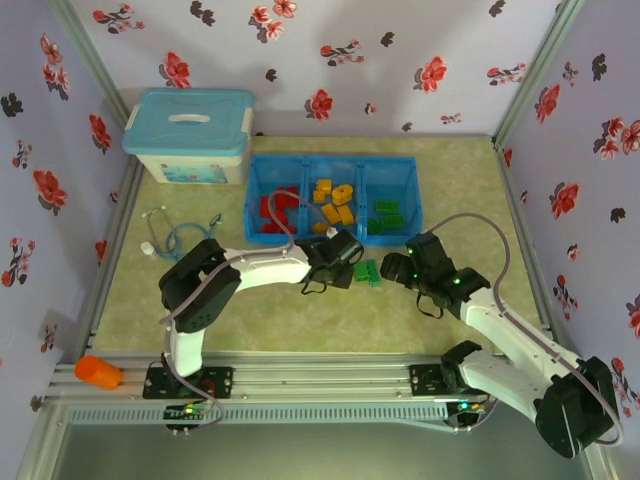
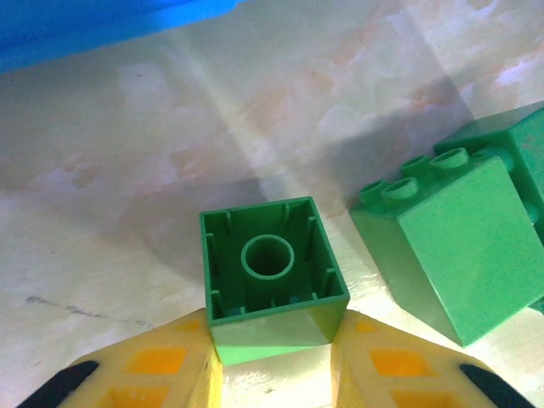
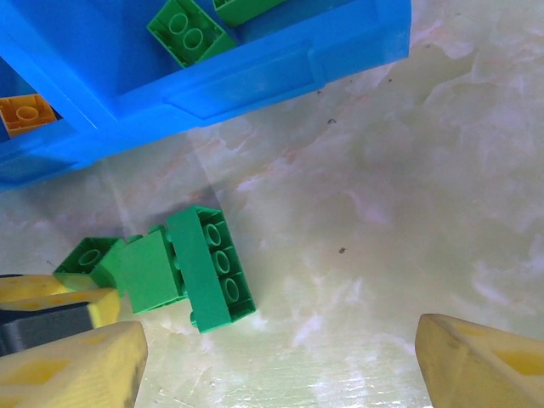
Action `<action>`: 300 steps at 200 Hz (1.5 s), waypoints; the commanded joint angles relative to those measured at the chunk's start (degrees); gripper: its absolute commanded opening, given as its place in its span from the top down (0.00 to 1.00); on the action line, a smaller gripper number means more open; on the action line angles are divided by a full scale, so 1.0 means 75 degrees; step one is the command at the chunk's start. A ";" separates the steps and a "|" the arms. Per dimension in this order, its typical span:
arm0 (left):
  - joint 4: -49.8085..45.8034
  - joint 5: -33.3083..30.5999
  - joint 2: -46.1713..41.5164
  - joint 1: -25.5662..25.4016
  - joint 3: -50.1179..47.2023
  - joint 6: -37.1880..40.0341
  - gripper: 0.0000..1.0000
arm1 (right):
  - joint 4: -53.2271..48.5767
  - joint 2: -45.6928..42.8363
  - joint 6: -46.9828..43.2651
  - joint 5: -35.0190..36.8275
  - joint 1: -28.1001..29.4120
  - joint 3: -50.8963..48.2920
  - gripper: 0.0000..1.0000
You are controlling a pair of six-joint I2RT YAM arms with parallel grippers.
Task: Sort the legos into containers by color
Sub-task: Pick up the lego from the center of the table, then place the lego in the container.
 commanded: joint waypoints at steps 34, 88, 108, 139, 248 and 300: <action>-0.0621 -0.0388 -0.1027 0.0049 0.0813 0.0779 0.69 | 0.0048 -0.0244 0.0270 0.0120 0.0064 -0.0311 0.18; -0.0996 -0.0362 -0.0705 0.0095 0.2202 0.1554 0.69 | -0.0925 -0.1207 0.0739 0.1205 0.0052 -0.0562 0.16; -0.1097 -0.0224 -0.0345 0.0191 0.2832 0.1767 0.69 | -0.0963 -0.1614 0.0787 0.1205 0.0052 -0.0754 0.16; -0.1423 0.0187 0.0389 0.0429 0.4007 0.1931 0.69 | -0.1131 -0.1797 0.0808 0.1073 0.0052 -0.0852 0.16; -0.3688 0.0824 0.3001 0.1337 0.8955 0.2544 0.24 | -0.1035 -0.1839 0.0790 0.0485 0.0064 -0.0851 0.17; -0.2099 0.0732 0.0857 0.1235 0.6037 0.2399 0.25 | -0.0927 -0.1601 0.0609 0.0378 0.0064 -0.0828 0.17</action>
